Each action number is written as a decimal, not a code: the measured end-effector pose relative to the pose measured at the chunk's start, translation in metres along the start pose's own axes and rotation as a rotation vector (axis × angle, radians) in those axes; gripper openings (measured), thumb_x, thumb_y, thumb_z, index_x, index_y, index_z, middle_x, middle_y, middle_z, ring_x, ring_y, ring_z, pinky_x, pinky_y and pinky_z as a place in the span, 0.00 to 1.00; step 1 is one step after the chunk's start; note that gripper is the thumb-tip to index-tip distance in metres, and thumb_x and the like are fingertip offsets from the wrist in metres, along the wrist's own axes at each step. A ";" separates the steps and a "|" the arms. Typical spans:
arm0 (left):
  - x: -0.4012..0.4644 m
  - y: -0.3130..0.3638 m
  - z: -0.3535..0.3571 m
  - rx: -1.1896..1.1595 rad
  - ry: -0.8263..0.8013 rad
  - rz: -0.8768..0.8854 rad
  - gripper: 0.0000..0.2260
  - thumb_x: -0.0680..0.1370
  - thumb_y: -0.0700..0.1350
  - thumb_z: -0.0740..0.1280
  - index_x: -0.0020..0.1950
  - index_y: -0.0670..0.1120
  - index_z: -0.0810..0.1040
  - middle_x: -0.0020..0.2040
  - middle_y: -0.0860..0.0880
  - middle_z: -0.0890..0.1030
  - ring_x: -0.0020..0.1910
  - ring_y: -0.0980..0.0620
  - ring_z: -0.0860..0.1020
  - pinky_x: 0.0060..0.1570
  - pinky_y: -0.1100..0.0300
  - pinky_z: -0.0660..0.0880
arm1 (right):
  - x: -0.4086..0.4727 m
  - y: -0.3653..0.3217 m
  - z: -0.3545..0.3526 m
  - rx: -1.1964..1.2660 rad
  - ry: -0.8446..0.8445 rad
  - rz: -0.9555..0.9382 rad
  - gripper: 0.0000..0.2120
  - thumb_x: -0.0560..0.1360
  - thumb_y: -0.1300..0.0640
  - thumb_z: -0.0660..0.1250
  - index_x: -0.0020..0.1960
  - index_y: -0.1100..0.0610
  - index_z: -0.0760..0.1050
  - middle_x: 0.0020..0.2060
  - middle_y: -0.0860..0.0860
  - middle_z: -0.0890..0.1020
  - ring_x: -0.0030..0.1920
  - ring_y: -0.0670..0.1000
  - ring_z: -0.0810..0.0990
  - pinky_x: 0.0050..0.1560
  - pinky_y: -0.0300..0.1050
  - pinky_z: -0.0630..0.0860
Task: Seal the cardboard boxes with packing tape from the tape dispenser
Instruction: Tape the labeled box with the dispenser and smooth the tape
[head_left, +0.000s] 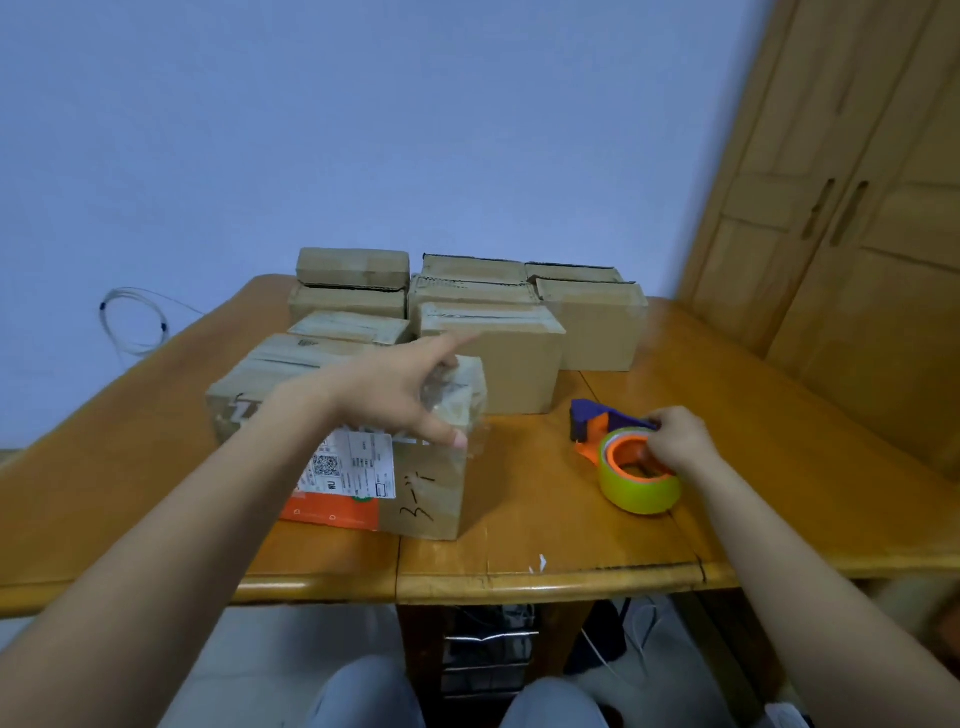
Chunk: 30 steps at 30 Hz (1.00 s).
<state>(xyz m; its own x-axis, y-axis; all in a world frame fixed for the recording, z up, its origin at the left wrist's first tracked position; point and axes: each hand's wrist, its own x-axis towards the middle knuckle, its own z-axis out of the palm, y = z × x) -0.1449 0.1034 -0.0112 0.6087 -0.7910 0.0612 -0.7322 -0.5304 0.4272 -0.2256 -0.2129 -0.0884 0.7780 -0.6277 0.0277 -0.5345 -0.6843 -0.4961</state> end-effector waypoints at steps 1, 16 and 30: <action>-0.002 -0.003 0.000 -0.015 -0.017 0.013 0.50 0.67 0.53 0.77 0.78 0.56 0.47 0.73 0.50 0.65 0.67 0.53 0.70 0.60 0.65 0.69 | 0.003 0.001 0.003 -0.025 0.015 -0.002 0.17 0.69 0.69 0.67 0.56 0.58 0.81 0.51 0.61 0.82 0.53 0.60 0.80 0.46 0.47 0.75; -0.008 -0.010 -0.027 -0.317 0.028 0.040 0.36 0.65 0.78 0.57 0.65 0.58 0.74 0.59 0.66 0.77 0.60 0.68 0.73 0.59 0.66 0.66 | -0.057 -0.058 0.050 0.474 0.279 -0.736 0.18 0.75 0.63 0.66 0.65 0.55 0.75 0.56 0.48 0.74 0.59 0.49 0.72 0.59 0.33 0.66; 0.015 -0.021 -0.001 -0.102 0.033 -0.131 0.18 0.78 0.59 0.61 0.67 0.60 0.73 0.58 0.62 0.74 0.54 0.66 0.71 0.49 0.72 0.64 | -0.070 -0.105 0.078 0.936 0.208 -0.683 0.11 0.73 0.68 0.69 0.50 0.54 0.80 0.43 0.49 0.82 0.44 0.41 0.79 0.47 0.32 0.73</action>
<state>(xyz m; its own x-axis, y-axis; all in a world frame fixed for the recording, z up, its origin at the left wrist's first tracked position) -0.1199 0.1030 -0.0185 0.7077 -0.7059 0.0283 -0.6124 -0.5930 0.5229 -0.1983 -0.0677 -0.1062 0.6935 -0.3443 0.6328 0.4910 -0.4170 -0.7649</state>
